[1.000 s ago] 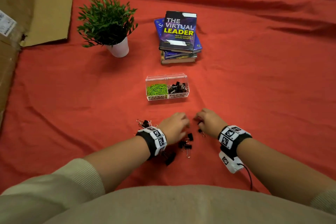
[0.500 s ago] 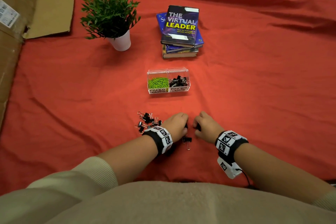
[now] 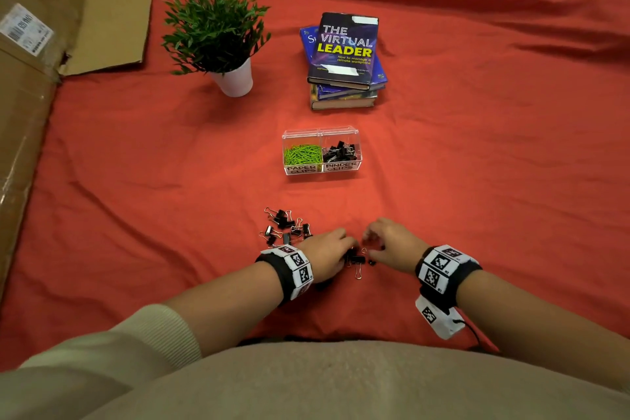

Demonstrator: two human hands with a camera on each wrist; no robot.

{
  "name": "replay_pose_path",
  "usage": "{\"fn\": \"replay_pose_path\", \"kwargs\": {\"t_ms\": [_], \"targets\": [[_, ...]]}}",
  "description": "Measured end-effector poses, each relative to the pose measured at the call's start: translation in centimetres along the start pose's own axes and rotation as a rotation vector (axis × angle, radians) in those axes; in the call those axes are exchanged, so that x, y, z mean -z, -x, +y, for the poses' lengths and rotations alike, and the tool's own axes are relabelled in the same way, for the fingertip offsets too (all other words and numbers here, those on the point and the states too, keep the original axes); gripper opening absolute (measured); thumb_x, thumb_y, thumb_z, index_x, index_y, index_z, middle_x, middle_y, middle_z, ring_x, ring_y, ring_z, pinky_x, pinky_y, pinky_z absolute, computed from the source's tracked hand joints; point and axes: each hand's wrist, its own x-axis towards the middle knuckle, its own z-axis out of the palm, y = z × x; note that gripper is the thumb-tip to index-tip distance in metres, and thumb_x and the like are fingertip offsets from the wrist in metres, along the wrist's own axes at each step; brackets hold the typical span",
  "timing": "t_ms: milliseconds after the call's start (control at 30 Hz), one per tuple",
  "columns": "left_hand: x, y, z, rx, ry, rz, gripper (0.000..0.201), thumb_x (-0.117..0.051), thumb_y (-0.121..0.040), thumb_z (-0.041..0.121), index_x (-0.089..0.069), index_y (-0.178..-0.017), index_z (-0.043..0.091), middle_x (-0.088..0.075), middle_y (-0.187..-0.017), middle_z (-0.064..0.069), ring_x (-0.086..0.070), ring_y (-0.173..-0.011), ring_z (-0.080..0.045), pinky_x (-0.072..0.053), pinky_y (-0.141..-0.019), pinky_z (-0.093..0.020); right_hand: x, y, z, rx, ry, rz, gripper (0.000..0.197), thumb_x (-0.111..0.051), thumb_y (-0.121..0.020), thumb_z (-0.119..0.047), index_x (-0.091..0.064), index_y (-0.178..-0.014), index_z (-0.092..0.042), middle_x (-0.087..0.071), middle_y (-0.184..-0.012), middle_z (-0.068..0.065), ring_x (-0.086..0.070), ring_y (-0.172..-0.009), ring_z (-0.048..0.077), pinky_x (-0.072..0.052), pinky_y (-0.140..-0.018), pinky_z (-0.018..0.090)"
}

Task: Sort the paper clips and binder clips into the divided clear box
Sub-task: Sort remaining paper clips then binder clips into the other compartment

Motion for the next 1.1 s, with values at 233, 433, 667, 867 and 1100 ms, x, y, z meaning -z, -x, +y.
{"fn": "replay_pose_path", "kwargs": {"t_ms": [233,433,667,867,1100], "targets": [[0.3,-0.5,0.0,0.027,-0.043,-0.009,0.03,-0.057,-0.092,0.021,-0.048,-0.116,0.006,-0.043,-0.118,-0.015,-0.059,-0.097,-0.037,-0.042,-0.072,-0.043,-2.8,0.6,-1.3,-0.004,0.082,0.037,0.044,-0.074,-0.073,-0.028,-0.054,-0.109,-0.01,-0.044,-0.112,0.008,-0.044,-0.105,0.024,-0.042,-0.091,0.033],[0.1,-0.4,-0.4,0.047,0.015,0.041,0.021,-0.051,-0.092,0.018,-0.048,-0.108,0.005,-0.046,-0.113,-0.014,-0.059,-0.095,-0.037,-0.043,-0.072,-0.044,-2.8,-0.3,-1.5,0.007,0.103,0.017,0.022,-0.067,-0.077,-0.019,-0.061,-0.095,-0.01,-0.045,-0.11,0.007,-0.045,-0.104,0.027,-0.042,-0.091,0.033],[0.5,-0.2,-1.0,0.113,0.083,0.148,0.022,-0.053,-0.088,0.021,-0.052,-0.103,0.006,-0.051,-0.109,-0.012,-0.058,-0.096,-0.035,-0.045,-0.077,-0.042,-2.7,-0.6,-1.9,0.096,0.186,0.058,0.016,-0.062,-0.077,-0.019,-0.058,-0.087,-0.008,-0.046,-0.106,0.011,-0.046,-0.097,0.029,-0.043,-0.084,0.038],[4.2,-1.5,-3.1,0.208,0.311,0.335,0.014,-0.064,-0.084,0.016,-0.064,-0.096,0.01,-0.056,-0.099,-0.005,-0.058,-0.086,-0.021,-0.046,-0.079,-0.027,-2.5,-1.0,-2.1,0.091,0.181,0.068,0.028,-0.062,-0.078,-0.021,-0.057,-0.103,-0.009,-0.049,-0.107,0.009,-0.049,-0.101,0.028,-0.044,-0.087,0.038],[11.2,-6.2,-4.7,0.329,0.391,0.564,0.011,-0.065,-0.082,0.011,-0.063,-0.093,0.011,-0.059,-0.102,-0.006,-0.057,-0.084,-0.02,-0.048,-0.076,-0.029,-2.3,-1.2,-2.7,0.073,0.302,0.063,0.029,-0.053,-0.083,-0.022,-0.057,-0.109,-0.009,-0.05,-0.114,0.011,-0.051,-0.108,0.029,-0.045,-0.082,0.038]]}}
